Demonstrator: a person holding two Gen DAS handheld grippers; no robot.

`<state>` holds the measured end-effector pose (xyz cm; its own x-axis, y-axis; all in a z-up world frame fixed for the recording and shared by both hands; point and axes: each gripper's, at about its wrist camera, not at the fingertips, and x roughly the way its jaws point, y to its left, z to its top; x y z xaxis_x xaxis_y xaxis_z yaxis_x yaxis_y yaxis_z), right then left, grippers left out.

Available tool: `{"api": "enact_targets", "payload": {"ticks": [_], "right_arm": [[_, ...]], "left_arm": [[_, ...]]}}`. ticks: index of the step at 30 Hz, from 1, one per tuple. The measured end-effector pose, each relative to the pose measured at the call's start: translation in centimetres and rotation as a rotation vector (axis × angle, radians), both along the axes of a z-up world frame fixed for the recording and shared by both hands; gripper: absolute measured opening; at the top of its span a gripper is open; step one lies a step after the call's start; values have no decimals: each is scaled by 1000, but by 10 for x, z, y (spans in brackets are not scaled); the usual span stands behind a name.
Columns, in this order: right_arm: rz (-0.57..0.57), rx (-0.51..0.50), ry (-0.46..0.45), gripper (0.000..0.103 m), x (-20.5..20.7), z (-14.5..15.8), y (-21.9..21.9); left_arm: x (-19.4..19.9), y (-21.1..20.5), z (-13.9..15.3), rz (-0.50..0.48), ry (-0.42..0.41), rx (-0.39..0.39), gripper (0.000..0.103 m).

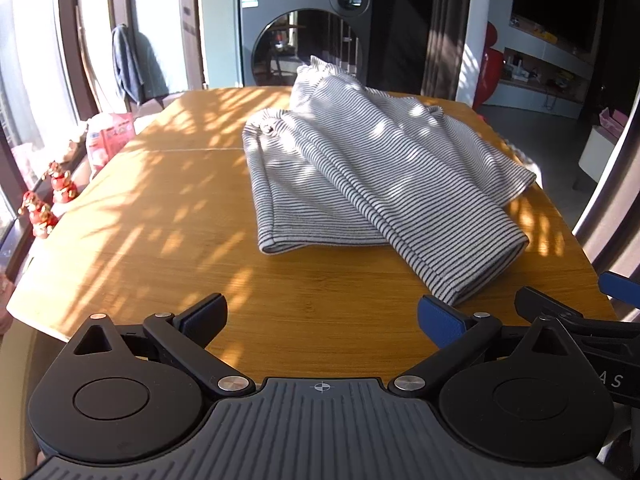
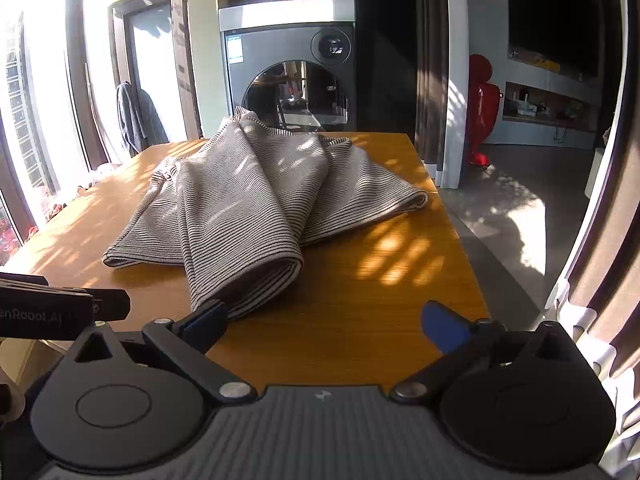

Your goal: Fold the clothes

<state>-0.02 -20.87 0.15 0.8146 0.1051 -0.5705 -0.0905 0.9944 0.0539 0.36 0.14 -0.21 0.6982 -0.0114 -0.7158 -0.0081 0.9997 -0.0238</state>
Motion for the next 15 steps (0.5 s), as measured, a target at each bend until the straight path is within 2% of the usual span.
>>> {"api": "enact_targets", "payload": {"ticks": [2, 7, 10, 13, 15], "right_arm": [[4, -11, -10, 103, 0, 1, 1], [15, -37, -35, 103, -1, 2, 5], [17, -26, -40, 103, 3, 2, 6], [26, 17, -13, 103, 13, 1, 3], [33, 15, -27, 103, 12, 1, 4]], "left_arm": [[3, 1, -2, 4, 30, -16, 103], [4, 10, -5, 22, 15, -26, 103], [2, 11, -8, 38, 26, -5, 103], [0, 19, -3, 71, 3, -13, 103], [-2, 22, 1, 92, -26, -22, 103]]}}
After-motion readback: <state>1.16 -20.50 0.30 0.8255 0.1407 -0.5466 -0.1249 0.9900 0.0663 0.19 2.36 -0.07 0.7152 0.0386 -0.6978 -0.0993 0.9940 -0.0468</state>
